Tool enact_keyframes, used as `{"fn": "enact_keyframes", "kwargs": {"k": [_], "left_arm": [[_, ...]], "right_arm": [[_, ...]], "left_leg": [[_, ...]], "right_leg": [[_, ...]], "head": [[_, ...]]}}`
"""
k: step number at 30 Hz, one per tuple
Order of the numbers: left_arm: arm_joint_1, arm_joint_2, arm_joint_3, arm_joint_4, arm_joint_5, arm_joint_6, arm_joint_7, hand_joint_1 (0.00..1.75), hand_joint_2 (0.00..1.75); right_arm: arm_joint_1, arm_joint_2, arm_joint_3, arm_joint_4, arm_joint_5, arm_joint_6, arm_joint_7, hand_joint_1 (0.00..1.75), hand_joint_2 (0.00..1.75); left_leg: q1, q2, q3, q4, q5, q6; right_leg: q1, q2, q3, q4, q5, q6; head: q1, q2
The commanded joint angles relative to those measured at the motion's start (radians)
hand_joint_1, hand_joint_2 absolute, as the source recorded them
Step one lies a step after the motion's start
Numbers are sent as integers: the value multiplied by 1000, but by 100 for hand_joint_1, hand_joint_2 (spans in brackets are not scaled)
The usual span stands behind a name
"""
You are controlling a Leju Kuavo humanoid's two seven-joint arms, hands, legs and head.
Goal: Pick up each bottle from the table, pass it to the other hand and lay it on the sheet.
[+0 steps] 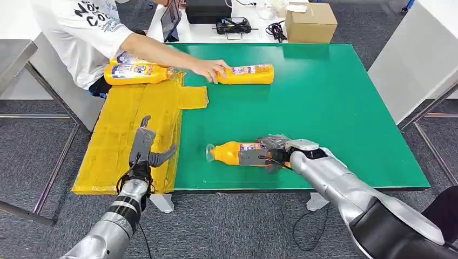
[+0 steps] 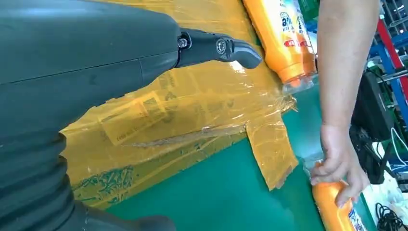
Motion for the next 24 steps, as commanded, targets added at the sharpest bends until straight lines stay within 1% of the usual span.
{"fn": "enact_keyframes", "kwargs": {"k": [1,2,3,4,5,6,7,8,9,11,12,13,14,15,16,17,18,19,20,21,23,24], "left_arm": [[22,20,30,-45,-19,-7,18,0,175],[34,22,37,-64,-24,-8,23,0,175],[50,24,48,-90,-34,-13,30,0,175],[63,25,57,-108,-41,-17,35,0,175],[79,24,72,-128,-46,-26,41,0,175],[82,24,73,-133,-48,-28,42,0,175],[84,23,75,-135,-49,-30,42,0,175],[84,23,75,-135,-49,-30,42,0,175],[83,22,76,-135,-52,-30,44,0,175],[80,19,80,-132,-57,-31,45,0,175],[79,18,81,-131,-59,-31,45,0,175],[82,16,87,-133,-58,-32,45,0,175],[93,12,99,-147,-48,-50,51,0,175],[99,8,108,-155,-38,-60,55,0,175],[109,2,120,-166,-14,-87,66,0,175],[121,-4,127,-180,14,-126,73,0,175],[126,-9,132,-187,48,-172,81,0,175],[128,-12,133,-192,82,-214,87,0,175],[127,-16,131,-190,131,-286,91,0,175],[124,-13,121,-189,179,-349,89,0,175],[118,-4,96,-189,273,-472,87,0,175],[117,3,78,-196,313,-525,88,0,175]], "right_arm": [[107,-20,-235,-182,17,-291,3,175,175],[155,-13,-289,-241,47,-352,14,175,175],[232,5,-389,-339,88,-417,19,175,175],[290,23,-454,-412,129,-446,22,175,175],[367,55,-551,-515,186,-517,13,175,175],[379,58,-559,-538,202,-510,23,175,175],[389,59,-568,-557,212,-500,31,175,175],[389,59,-568,-557,212,-500,31,175,175],[392,60,-579,-566,218,-486,33,175,175],[389,70,-603,-554,232,-471,21,175,175],[387,74,-613,-545,238,-467,14,175,175],[409,96,-654,-562,241,-512,-19,175,175],[452,129,-715,-613,291,-597,-45,175,175],[488,154,-756,-660,281,-654,-67,175,175],[528,171,-791,-721,301,-704,-77,175,175],[578,201,-844,-787,286,-772,-111,175,175],[600,208,-866,-815,313,-807,-121,175,175],[624,225,-897,-836,308,-846,-152,175,175],[638,227,-914,-838,292,-851,-178,175,175],[646,227,-925,-822,251,-845,-225,175,175],[649,225,-938,-757,248,-822,-278,175,175],[650,233,-949,-721,216,-813,-323,175,175]], "left_leg": [[1,1,5,-1,-2,-2],[1,1,3,-1,-1,-1],[2,1,4,-1,-2,-1],[2,2,3,-2,-1,-1],[2,2,7,-2,-3,-2],[2,2,8,-2,-4,-3],[2,3,4,-2,-2,-2],[2,5,7,-2,-4,-3],[2,2,5,-1,-4,-2],[1,2,2,0,-3,-2],[1,-1,-1,0,-2,-1],[2,-1,5,1,-5,-3],[2,-1,-1,0,-2,-1],[1,1,2,0,-3,-2],[2,1,1,0,-3,-2],[2,1,1,-1,-3,-2],[1,0,-1,-1,-2,-1],[2,0,2,-1,-4,-2],[1,-1,-1,-1,-2,-1],[2,-1,3,-1,-4,-3],[2,-3,1,-1,-3,-2],[2,-3,0,-1,-2,-1]], "right_leg": [[1,1,4,-1,-2,-3],[1,1,3,-1,-1,-2],[2,1,4,-2,-1,-2],[2,1,3,-2,0,-2],[2,2,6,-3,-2,-3],[3,2,8,-3,-3,-4],[2,3,4,-2,-1,-2],[2,5,6,-1,-3,-4],[2,2,5,0,-3,-3],[1,2,1,1,-2,-2],[1,-1,-1,0,-2,-2],[2,-1,5,1,-4,-4],[1,-1,-1,0,-2,-2],[1,0,2,0,-2,-3],[2,1,1,-1,-2,-3],[2,0,0,-1,-2,-2],[1,-1,-1,-1,-1,-2],[1,-1,2,0,-3,-3],[1,-2,-1,0,-2,-2],[2,-2,3,0,-5,-3],[2,-4,2,-1,-3,-2],[1,-4,0,-1,-2,-2]], "head": [[0,0],[0,0],[0,0],[0,0],[0,0],[0,0],[0,0],[0,0],[0,0],[-1,0],[-1,0],[0,0],[0,0],[0,0],[0,0],[0,0],[0,0],[0,0],[0,0],[0,0],[0,0],[0,0]]}}
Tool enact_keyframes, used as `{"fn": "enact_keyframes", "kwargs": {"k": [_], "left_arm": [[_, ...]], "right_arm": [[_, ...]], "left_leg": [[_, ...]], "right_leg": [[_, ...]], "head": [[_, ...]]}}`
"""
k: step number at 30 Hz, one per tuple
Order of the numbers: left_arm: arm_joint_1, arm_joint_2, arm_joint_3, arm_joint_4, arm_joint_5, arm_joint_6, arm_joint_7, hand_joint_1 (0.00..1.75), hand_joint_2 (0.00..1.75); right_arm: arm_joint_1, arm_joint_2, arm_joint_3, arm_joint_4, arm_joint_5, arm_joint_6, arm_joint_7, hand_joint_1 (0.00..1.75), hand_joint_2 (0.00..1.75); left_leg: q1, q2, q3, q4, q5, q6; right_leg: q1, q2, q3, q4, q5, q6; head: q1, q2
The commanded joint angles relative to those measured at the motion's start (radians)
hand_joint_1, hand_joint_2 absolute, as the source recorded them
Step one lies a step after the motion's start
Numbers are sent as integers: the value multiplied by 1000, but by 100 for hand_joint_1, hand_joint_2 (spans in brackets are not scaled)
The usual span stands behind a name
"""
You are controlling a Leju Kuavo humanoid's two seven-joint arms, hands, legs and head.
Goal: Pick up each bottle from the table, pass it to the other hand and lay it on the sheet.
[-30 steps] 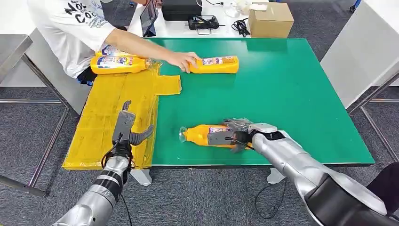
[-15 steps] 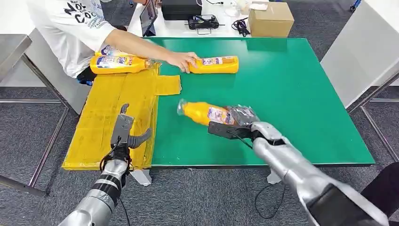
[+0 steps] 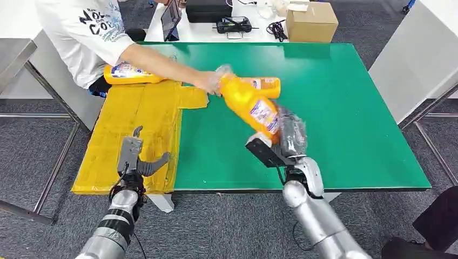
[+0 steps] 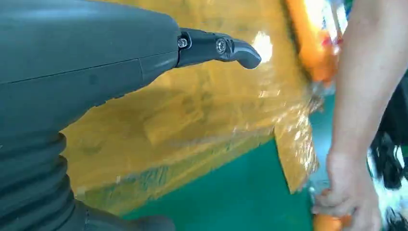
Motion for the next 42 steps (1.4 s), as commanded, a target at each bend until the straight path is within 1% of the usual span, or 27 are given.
{"fn": "enact_keyframes", "kwargs": {"k": [1,2,3,4,5,8,11,12,13,14,15,16,19,21,23,24,25,26,28,29,31,33,35,37,38,39,42], "left_arm": [[-12,4,-21,-32,321,-431,22,0,175],[-7,20,-51,-54,380,-523,25,0,175],[0,29,-73,-69,422,-569,35,0,175],[4,36,-89,-83,435,-585,33,0,175],[12,48,-120,-108,468,-630,34,0,175],[20,61,-159,-158,495,-663,31,0,175],[25,66,-181,-194,508,-664,34,0,175],[25,66,-181,-194,508,-664,34,0,175],[25,66,-181,-194,508,-664,34,0,175],[26,67,-181,-193,508,-663,34,0,175],[26,67,-181,-193,508,-663,34,0,175],[27,68,-181,-193,508,-663,34,0,175],[27,68,-181,-193,508,-663,34,0,175],[27,68,-181,-193,508,-663,34,0,175],[25,75,-197,-196,508,-666,28,0,175],[27,78,-208,-207,509,-664,23,0,175],[30,82,-219,-219,506,-663,18,0,175],[34,84,-228,-230,503,-659,16,0,175],[42,88,-248,-246,499,-662,12,0,175],[42,89,-253,-248,497,-663,10,0,175],[40,90,-266,-251,494,-667,6,0,175],[39,91,-275,-251,489,-669,5,0,175],[33,89,-286,-245,484,-672,2,0,175],[32,88,-286,-244,483,-671,2,0,175],[28,87,-289,-240,483,-672,2,0,175],[25,85,-292,-235,482,-672,2,0,175],[17,78,-297,-218,480,-670,2,0,175]], "right_arm": [[117,92,-237,4,-83,-17,-224,175,175],[119,104,-239,47,-113,19,-257,175,175],[121,112,-235,80,-112,29,-275,175,175],[122,117,-230,98,-108,29,-287,175,175],[123,129,-217,132,-116,42,-309,175,175],[115,145,-189,171,-109,56,-316,175,175],[115,157,-167,192,-109,76,-319,175,175],[115,157,-167,192,-109,76,-319,175,175],[115,157,-167,192,-109,76,-319,175,175],[114,155,-168,191,-109,76,-319,175,175],[114,155,-168,191,-109,76,-319,175,175],[113,153,-169,191,-109,77,-319,175,175],[113,153,-169,191,-109,77,-319,175,175],[113,153,-169,191,-109,77,-319,175,175],[116,153,-162,187,-110,93,-322,175,175],[117,160,-154,197,-111,107,-322,175,175],[117,167,-142,210,-110,119,-324,175,175],[116,174,-130,222,-110,128,-329,175,175],[105,196,-101,254,-116,135,-340,175,175],[100,202,-93,260,-118,138,-342,175,175],[84,214,-71,268,-132,149,-344,175,175],[72,225,-52,267,-134,160,-342,175,175],[59,239,-19,270,-136,178,-337,175,175],[58,245,-15,270,-136,178,-337,175,175],[54,247,-1,276,-138,185,-336,175,175],[48,252,17,287,-141,195,-334,175,175],[32,276,81,338,-131,211,-335,175,175]], "left_leg": [[1,-2,6,0,-3,-1],[1,-1,7,-1,-3,-1],[1,0,6,-1,-2,-1],[1,2,3,-1,-1,-1],[1,3,6,-1,-2,-2],[2,3,5,-2,-2,-2],[1,3,2,-1,-1,-1],[2,6,8,-1,-4,-3],[1,4,4,-1,-2,-2],[2,5,8,-1,-4,-2],[1,3,3,-1,-1,-1],[1,4,6,-1,-3,-2],[1,2,1,-1,-1,-1],[1,4,6,-1,-3,-2],[1,3,3,-1,-2,-1],[1,4,6,-1,-2,-2],[1,3,3,-1,-1,-1],[1,4,5,-1,-3,-2],[1,3,2,-1,-1,-1],[1,5,6,-1,-3,-2],[1,4,2,-1,-1,-1],[1,6,7,-1,-3,-2],[1,4,2,-1,-1,-1],[1,5,3,-1,-2,-1],[1,4,1,-1,-1,-1],[1,5,4,-1,-2,-2],[1,4,3,-1,-2,-2]], "right_leg": [[2,-2,7,-1,-3,-2],[2,-1,8,-1,-3,-3],[1,0,7,-2,-2,-3],[1,2,3,-1,0,-2],[1,2,6,-1,-1,-3],[2,2,6,-2,-1,-3],[1,3,2,-1,0,-2],[2,5,7,-1,-2,-4],[1,3,4,-1,-1,-2],[2,4,7,-1,-2,-3],[1,2,3,-1,-1,-2],[1,3,6,-1,-2,-3],[1,2,1,-1,0,-1],[1,3,6,0,-2,-3],[1,2,3,-1,-1,-2],[1,3,6,-1,-1,-3],[1,2,3,-1,-1,-2],[1,3,5,0,-2,-3],[1,3,2,-1,0,-2],[1,4,5,-1,-1,-3],[1,3,1,-1,0,-2],[2,5,5,0,-2,-3],[1,4,1,0,-1,-2],[1,4,2,0,-1,-2],[1,3,0,0,0,-2],[1,4,3,0,-1,-3],[1,3,3,0,-1,-3]], "head": [[0,0],[0,0],[0,0],[1,0],[0,0],[1,0],[0,0],[0,0],[0,0],[0,0],[0,0],[1,0],[1,0],[1,0],[1,0],[1,0],[1,0],[1,0],[1,0],[0,0],[0,0],[0,0],[0,0],[0,0],[1,0],[0,0],[0,0]]}}
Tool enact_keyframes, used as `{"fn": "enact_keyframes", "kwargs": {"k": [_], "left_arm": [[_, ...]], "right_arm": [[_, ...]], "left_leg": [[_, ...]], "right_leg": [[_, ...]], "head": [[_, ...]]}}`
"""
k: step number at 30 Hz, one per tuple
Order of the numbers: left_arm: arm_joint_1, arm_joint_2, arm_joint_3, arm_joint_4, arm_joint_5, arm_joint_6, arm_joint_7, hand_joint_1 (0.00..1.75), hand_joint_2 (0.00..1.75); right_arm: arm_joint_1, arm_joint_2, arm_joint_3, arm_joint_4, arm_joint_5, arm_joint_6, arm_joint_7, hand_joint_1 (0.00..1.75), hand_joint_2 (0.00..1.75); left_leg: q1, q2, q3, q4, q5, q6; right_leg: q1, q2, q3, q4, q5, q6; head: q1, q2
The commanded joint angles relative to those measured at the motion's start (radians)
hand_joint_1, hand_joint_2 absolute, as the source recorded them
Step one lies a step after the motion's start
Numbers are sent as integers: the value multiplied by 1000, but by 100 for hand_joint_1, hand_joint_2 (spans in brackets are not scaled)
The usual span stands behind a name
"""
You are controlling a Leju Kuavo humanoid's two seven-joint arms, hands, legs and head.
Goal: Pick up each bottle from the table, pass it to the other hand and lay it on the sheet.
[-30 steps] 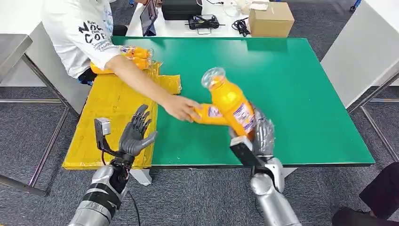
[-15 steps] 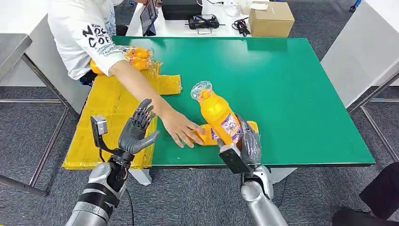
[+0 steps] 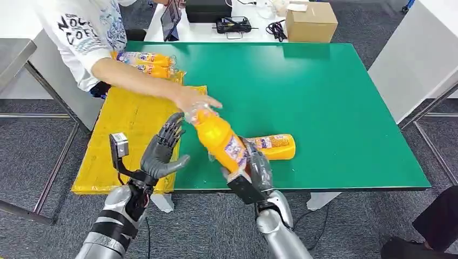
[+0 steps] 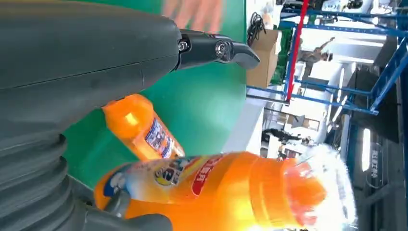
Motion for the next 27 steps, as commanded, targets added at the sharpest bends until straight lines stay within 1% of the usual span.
{"fn": "enact_keyframes", "kwargs": {"k": [1,2,3,4,5,7,8,9,10,11,12,13,14,15,16,18,19,22,26,27], "left_arm": [[-45,25,-63,49,-8,-3,1,0,175],[-47,24,-67,54,-11,-3,0,0,175],[-47,23,-68,58,-10,-5,0,0,175],[-48,24,-71,60,-12,-6,-1,0,175],[-48,24,-74,61,-12,-11,-3,0,175],[-46,25,-76,63,-7,-22,-4,0,175],[-44,27,-81,59,-8,-28,-6,0,175],[-39,29,-84,54,5,-53,-8,0,175],[-35,34,-88,46,19,-76,-10,0,175],[-28,39,-93,33,28,-92,-12,0,175],[-22,44,-98,21,35,-110,-13,0,175],[-15,51,-107,6,34,-121,-16,0,175],[-9,55,-115,-6,30,-126,-17,0,175],[-6,60,-123,-13,26,-132,-16,0,175],[-4,60,-127,-16,24,-133,-16,0,175],[-4,65,-146,-20,17,-142,-18,0,175],[-7,66,-151,-16,14,-140,-18,0,175],[-22,73,-170,8,-3,-134,-15,0,175],[-36,93,-196,34,-35,-129,-13,0,175],[-36,93,-196,34,-35,-129,-13,0,175]], "right_arm": [[-90,48,171,170,10,32,4,175,175],[-96,54,187,194,13,31,5,175,175],[-98,59,197,212,11,31,2,175,175],[-102,64,209,233,9,29,2,175,175],[-105,66,216,245,8,32,3,175,175],[-113,67,228,270,-1,33,5,175,175],[-114,66,227,273,-4,36,6,175,175],[-117,65,226,280,-14,40,5,175,175],[-118,63,223,282,-21,44,6,175,175],[-119,62,218,284,-29,49,6,175,175],[-121,60,214,284,-33,49,7,175,175],[-122,58,212,284,-37,54,7,175,175],[-123,57,210,283,-40,59,6,175,175],[-124,57,212,284,-39,64,6,175,175],[-124,58,214,284,-38,65,6,175,175],[-128,63,226,289,-28,74,5,175,175],[-130,66,234,292,-22,75,6,175,175],[-141,82,251,310,-17,72,9,175,175],[-151,87,260,315,-23,75,8,175,175],[-151,87,260,315,-23,75,8,175,175]], "left_leg": [[1,3,3,0,-1,-1],[1,4,4,0,-1,-1],[2,6,10,0,-4,-3],[1,3,4,-1,-1,-1],[1,4,7,-1,-3,-2],[1,1,3,-1,-1,-1],[1,2,6,-1,-2,-2],[0,2,4,-1,-1,-1],[1,3,7,-1,-2,-1],[1,2,4,-1,-1,-1],[1,2,8,-1,-2,-1],[1,2,8,-1,-3,-2],[1,2,4,-1,-1,-1],[1,4,7,-1,-3,-1],[0,2,5,-1,-1,-1],[1,3,8,-1,-3,-2],[1,2,5,-1,-2,-1],[1,2,5,0,-2,-2],[1,3,8,0,-3,-2],[0,2,4,-1,-1,-1]], "right_leg": [[1,3,3,-1,0,-2],[1,3,3,-1,0,-2],[2,6,9,-1,-2,-4],[1,3,3,-1,-1,-2],[2,3,7,-1,-2,-3],[1,1,2,-1,-1,-1],[2,2,5,-1,-1,-2],[1,2,3,-1,-1,-1],[1,2,6,-1,-2,-2],[1,1,4,-1,-1,-2],[1,2,7,-1,-2,-3],[1,2,7,-1,-2,-3],[1,2,4,-1,-1,-2],[1,3,6,-1,-2,-2],[0,2,4,-1,-1,-2],[2,2,7,-2,-2,-3],[1,2,5,-1,-1,-2],[1,2,4,0,-2,-2],[2,3,7,1,-3,-4],[1,2,3,0,-1,-2]], "head": [[0,0],[0,0],[0,0],[0,0],[0,0],[-1,0],[0,0],[0,0],[0,0],[0,0],[0,0],[0,0],[0,0],[0,0],[0,0],[0,0],[0,0],[0,0],[0,0],[0,0]]}}
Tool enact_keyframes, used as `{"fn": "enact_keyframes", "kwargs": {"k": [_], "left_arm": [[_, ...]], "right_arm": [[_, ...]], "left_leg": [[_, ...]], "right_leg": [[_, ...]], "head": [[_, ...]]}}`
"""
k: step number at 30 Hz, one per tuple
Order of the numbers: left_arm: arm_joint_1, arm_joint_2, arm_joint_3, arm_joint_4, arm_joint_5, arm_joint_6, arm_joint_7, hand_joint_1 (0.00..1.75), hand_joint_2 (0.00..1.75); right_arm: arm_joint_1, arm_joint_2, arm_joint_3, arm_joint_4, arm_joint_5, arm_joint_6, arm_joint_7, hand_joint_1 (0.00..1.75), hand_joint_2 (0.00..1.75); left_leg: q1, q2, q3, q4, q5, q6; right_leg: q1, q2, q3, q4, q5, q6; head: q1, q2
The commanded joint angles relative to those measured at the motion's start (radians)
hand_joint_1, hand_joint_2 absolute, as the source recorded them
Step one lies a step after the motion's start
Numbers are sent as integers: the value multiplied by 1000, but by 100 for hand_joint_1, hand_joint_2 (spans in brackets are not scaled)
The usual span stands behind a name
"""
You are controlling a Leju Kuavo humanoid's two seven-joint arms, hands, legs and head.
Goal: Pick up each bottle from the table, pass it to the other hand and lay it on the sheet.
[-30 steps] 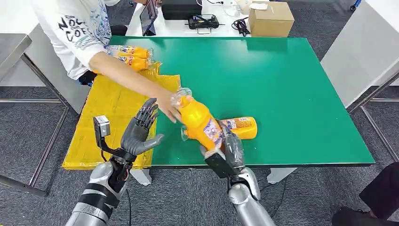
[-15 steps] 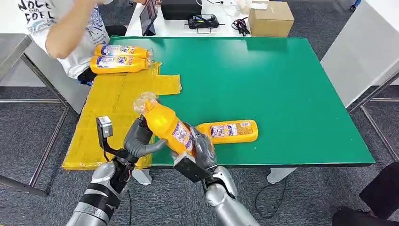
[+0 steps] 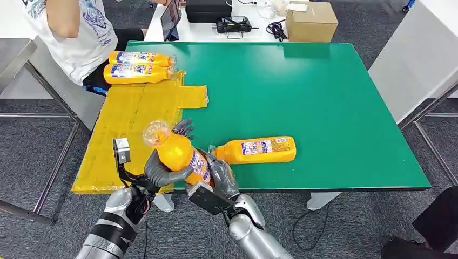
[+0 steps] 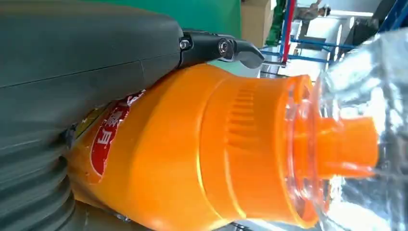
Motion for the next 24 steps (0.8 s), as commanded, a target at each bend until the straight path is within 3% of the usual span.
{"fn": "enact_keyframes", "kwargs": {"k": [1,13,14,15,24], "left_arm": [[-50,56,-107,52,-48,-2,9,0,175],[-53,65,-124,53,-69,-7,-10,0,175],[-55,70,-133,54,-84,-3,-20,49,175],[-57,74,-138,63,-91,-2,-18,175,175],[-69,82,-128,79,-115,23,-41,175,175]], "right_arm": [[-65,8,65,95,-1,10,3,175,175],[-68,8,70,96,-5,14,0,175,175],[-70,9,73,97,-7,15,0,175,175],[-72,11,76,98,-9,15,0,175,175],[-73,9,85,101,-27,3,2,175,175]], "left_leg": [[1,2,7,0,-3,-2],[1,1,5,0,-2,-1],[1,1,3,0,-1,-1],[1,1,5,0,-2,-1],[0,1,3,0,-1,-1]], "right_leg": [[1,2,6,0,-2,-3],[1,1,4,0,-2,-2],[1,1,3,0,-1,-2],[1,1,5,0,-2,-2],[1,1,3,0,-1,-1]], "head": [[0,0],[0,0],[0,0],[0,0],[0,0]]}}
